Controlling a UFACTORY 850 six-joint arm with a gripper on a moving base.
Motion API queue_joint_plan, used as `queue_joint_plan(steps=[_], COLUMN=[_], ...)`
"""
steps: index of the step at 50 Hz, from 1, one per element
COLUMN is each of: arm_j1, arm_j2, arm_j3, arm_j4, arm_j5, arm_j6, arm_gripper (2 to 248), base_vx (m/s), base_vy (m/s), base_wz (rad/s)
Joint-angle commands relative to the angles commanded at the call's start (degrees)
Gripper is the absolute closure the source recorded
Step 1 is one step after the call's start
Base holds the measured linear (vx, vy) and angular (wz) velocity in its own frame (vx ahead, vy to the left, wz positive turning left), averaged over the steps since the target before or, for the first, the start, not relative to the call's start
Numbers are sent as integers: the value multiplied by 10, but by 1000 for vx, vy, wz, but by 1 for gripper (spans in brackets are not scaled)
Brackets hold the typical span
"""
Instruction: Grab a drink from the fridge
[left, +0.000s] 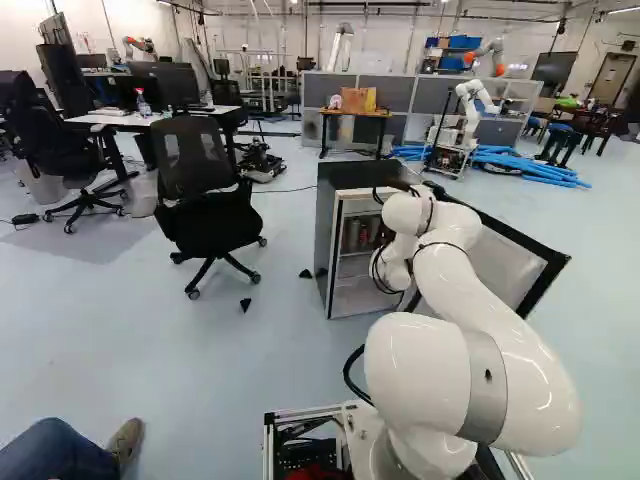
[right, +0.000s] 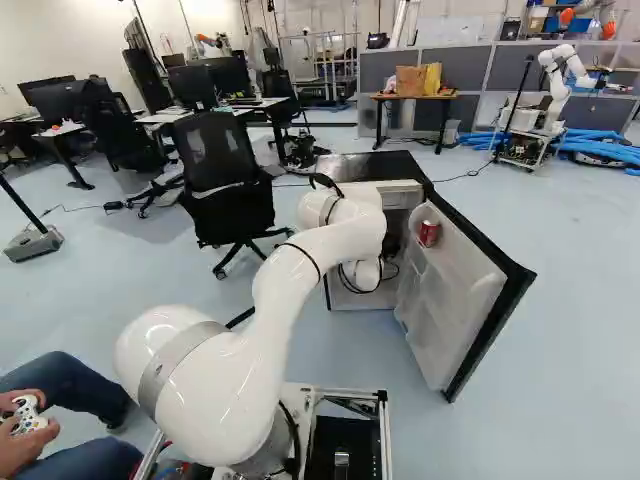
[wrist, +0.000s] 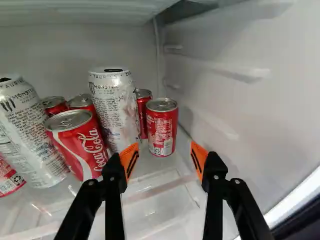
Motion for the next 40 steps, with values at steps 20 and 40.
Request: queue_joint_plan(steps=[20, 40], arm_j1=[1, 1], arm_j2=[-26, -58], arm_j3=[-45, -102], arm_j4=[0, 0], arm_j5=[0, 0], arm_j6=[0, 0], arm_gripper=[90, 90], base_vx=[0, 0], base_vy=[0, 0], base_wz=[0, 0])
